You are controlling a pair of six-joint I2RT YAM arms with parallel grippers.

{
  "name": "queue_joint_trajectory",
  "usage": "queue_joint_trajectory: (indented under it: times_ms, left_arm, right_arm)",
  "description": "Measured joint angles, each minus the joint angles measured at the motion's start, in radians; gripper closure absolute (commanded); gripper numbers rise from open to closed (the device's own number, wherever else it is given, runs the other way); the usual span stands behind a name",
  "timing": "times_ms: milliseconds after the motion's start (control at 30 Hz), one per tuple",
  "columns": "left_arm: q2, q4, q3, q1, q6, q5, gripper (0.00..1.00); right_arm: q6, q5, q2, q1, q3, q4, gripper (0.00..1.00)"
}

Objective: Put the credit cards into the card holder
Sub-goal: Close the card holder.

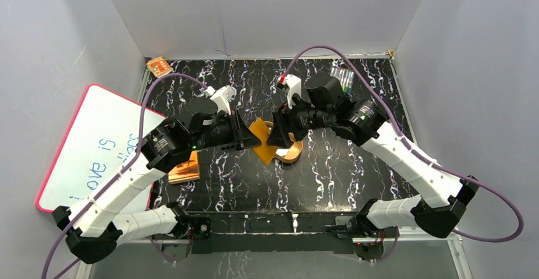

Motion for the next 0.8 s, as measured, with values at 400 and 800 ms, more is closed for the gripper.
queue_joint_trajectory:
  times_ms: [400, 800]
  left_arm:
    - [0.000, 0.000, 0.000, 0.008, -0.003, 0.005, 1.00]
    - [0.000, 0.001, 0.000, 0.015, -0.003, 0.013, 1.00]
  right_arm:
    - [0.042, 0.100, 0.004, 0.031, 0.000, 0.047, 0.53]
    - [0.051, 0.107, 0.008, 0.032, 0.000, 0.058, 0.61]
